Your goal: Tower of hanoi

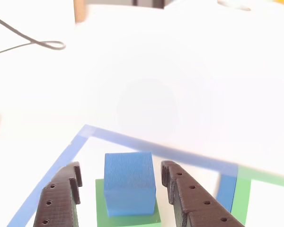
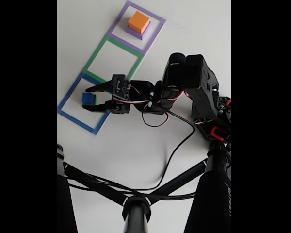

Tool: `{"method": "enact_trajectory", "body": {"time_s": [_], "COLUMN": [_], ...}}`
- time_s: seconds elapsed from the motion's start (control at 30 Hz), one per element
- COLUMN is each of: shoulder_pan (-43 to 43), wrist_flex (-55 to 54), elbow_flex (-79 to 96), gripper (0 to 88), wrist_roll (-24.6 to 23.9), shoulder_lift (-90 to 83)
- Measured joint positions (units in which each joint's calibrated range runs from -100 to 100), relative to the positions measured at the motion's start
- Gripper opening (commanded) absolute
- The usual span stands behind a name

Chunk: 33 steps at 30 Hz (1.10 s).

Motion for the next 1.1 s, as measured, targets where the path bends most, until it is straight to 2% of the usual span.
{"method": "enact_trajectory", "body": {"time_s": [0.37,0.53,0.6,0.7,0.77,0.93,1.1], "shoulder_pan": [0.0,0.0,0.7,1.5,2.0,4.2,7.6], "wrist_flex": [-0.2,7.5,13.0,23.3,31.2,56.8,85.5], "elbow_flex": [-0.6,-0.6,-0.6,-1.0,-2.1,-7.9,-22.5], "gripper": [26.6,25.7,20.4,5.6,0.5,0.2,0.2], "wrist_roll": [0.0,0.0,0.0,0.0,0.0,-0.2,-4.3], "shoulder_lift": [-2.9,-13.5,-19.2,-28.4,-34.5,-49.7,-56.0]}}
